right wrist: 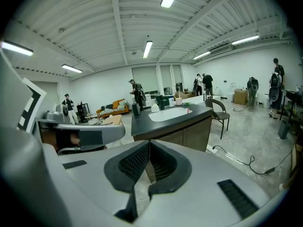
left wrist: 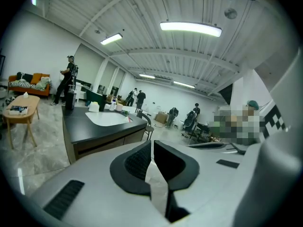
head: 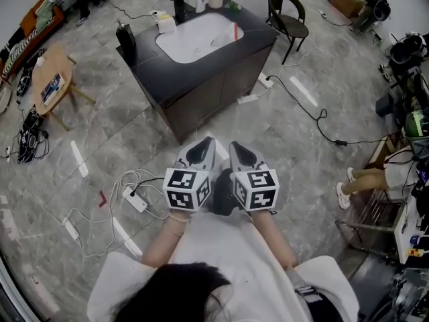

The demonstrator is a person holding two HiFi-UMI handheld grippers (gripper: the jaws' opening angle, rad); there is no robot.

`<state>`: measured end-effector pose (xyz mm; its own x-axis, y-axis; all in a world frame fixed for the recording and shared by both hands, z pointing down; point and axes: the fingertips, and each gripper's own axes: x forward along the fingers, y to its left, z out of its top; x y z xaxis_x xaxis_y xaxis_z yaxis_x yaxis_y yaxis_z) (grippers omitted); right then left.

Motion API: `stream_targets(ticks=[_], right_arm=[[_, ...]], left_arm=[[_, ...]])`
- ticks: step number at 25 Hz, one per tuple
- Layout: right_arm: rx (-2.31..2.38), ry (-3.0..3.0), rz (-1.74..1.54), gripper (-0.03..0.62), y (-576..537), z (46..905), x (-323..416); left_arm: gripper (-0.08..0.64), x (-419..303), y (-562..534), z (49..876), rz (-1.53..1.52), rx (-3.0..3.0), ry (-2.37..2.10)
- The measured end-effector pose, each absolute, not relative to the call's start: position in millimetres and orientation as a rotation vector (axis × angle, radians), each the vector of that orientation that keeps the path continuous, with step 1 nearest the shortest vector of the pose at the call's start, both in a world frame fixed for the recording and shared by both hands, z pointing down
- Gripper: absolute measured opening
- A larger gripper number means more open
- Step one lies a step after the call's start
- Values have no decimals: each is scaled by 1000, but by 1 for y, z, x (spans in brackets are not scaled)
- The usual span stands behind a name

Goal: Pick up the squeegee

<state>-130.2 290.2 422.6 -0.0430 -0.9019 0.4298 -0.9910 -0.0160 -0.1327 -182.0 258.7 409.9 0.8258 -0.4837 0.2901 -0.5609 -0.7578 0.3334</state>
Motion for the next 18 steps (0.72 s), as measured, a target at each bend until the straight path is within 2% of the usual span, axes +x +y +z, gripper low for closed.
stream_targets(ticks=[18], right_arm=[[1831, -2171, 616, 28, 164, 433, -60]], left_arm=[[41, -103, 149, 415, 331, 2549, -867]])
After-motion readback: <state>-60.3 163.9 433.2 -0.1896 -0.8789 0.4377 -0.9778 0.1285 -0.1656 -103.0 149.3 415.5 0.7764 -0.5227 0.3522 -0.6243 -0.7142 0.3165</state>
